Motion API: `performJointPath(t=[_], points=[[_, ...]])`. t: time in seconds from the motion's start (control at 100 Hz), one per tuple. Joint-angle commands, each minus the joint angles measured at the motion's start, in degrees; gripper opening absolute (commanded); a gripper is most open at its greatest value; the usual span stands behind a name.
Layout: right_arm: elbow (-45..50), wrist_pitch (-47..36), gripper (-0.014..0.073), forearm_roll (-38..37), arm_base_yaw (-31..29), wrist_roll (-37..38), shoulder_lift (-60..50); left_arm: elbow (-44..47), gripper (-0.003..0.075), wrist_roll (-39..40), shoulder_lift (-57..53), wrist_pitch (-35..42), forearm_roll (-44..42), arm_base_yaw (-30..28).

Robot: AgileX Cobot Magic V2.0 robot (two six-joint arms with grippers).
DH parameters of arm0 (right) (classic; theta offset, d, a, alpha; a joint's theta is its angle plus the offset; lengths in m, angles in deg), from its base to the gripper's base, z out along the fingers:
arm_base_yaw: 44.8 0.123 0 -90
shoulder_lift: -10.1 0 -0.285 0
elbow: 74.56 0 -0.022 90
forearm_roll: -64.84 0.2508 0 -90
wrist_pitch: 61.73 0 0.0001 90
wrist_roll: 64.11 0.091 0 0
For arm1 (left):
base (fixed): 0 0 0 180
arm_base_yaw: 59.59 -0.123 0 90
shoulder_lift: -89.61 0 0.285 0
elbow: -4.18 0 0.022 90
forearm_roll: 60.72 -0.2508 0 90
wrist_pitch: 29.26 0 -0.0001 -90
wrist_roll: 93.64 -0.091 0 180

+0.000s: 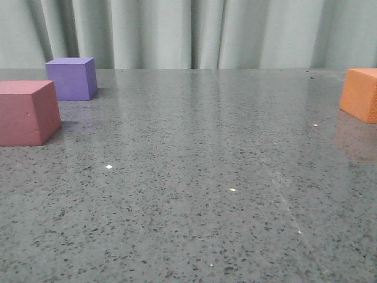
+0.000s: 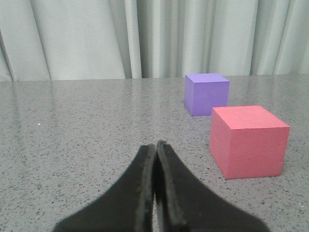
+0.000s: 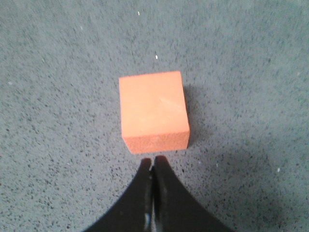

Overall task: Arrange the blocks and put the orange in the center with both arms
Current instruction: 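Move the right gripper above the orange cube and lower toward it, then close the right gripper on the orange cube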

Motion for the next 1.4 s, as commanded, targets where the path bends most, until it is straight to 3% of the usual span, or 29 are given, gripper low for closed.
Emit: performJointPath(t=[0.0, 0.13, 0.2, 0.3, 0.34, 0.48, 0.99, 1.39], points=[[-2.2, -2.8, -0.0053, 0.0, -0.2, -0.4, -0.4, 3.2, -0.0019, 0.5, -2.0, 5.2, 0.0, 0.3], [-2.6, -2.8, 0.0104, 0.0, -0.1, -0.4, -0.5, 3.2, -0.0019, 0.5, -2.0, 5.2, 0.0, 0.3], [-2.8, -3.0, 0.0280, 0.0, 0.0, -0.4, -0.5, 3.2, -0.0019, 0.5, -2.0, 5.2, 0.0, 0.3], [-2.8, -3.3, 0.0596, 0.0, 0.2, -0.6, -0.5, 3.2, -0.0019, 0.5, -2.0, 5.2, 0.0, 0.3], [-2.8, -3.3, 0.0673, 0.0, 0.2, -1.4, -0.5, 3.2, -0.0019, 0.5, -2.0, 5.2, 0.0, 0.3], [-2.8, -4.2, 0.0634, 0.0, 0.2, -5.5, -0.1, 3.2, -0.0019, 0.5, -2.0, 5.2, 0.0, 0.3], [-15.0, -0.7, 0.0634, 0.0, 0.2, -7.4, 13.1, 3.2, -0.0019, 0.5, -2.0, 5.2, 0.0, 0.3], [-16.1, -0.1, 0.0634, 0.0, 0.2, -7.4, 21.1, 3.2, -0.0019, 0.5, -2.0, 5.2, 0.0, 0.3]])
